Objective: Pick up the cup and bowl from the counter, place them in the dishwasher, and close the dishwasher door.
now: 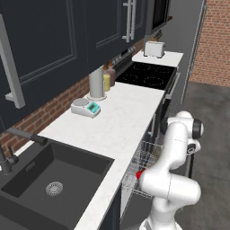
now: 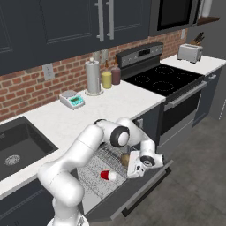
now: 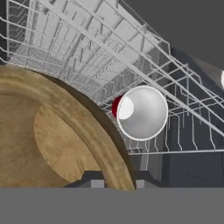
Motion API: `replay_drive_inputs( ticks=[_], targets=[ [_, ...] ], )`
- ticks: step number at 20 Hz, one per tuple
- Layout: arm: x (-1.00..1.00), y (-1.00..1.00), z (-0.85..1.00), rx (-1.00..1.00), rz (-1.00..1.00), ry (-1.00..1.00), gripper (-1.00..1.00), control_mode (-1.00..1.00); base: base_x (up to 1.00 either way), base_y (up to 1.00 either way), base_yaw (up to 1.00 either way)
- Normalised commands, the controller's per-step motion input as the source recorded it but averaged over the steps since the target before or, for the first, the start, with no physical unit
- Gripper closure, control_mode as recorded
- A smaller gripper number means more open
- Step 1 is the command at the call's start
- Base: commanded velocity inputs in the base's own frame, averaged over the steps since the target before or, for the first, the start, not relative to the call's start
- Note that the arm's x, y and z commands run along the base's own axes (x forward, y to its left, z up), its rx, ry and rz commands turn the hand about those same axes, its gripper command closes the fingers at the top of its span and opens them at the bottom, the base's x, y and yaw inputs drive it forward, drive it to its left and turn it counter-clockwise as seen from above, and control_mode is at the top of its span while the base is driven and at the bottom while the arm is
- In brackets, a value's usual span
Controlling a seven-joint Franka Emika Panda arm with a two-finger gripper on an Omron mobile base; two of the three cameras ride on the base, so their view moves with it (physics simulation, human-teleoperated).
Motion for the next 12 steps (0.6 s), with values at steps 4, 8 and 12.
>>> replay_drive_inputs(
  ticks=[4,8,12],
  targets=[
    [0.24,0.36,-0.53,0.03,0.0,0.05,1.0,-1.0,0.0,0.0,0.0],
    [0.12,0.26,-0.51,0.0,0.0,0.0,1.0,-1.0,0.0,0.0,0.0],
    [0.02,0.19,-0.37,0.0,0.0,0.0,1.0,-1.0,0.0,0.0,0.0]
  ],
)
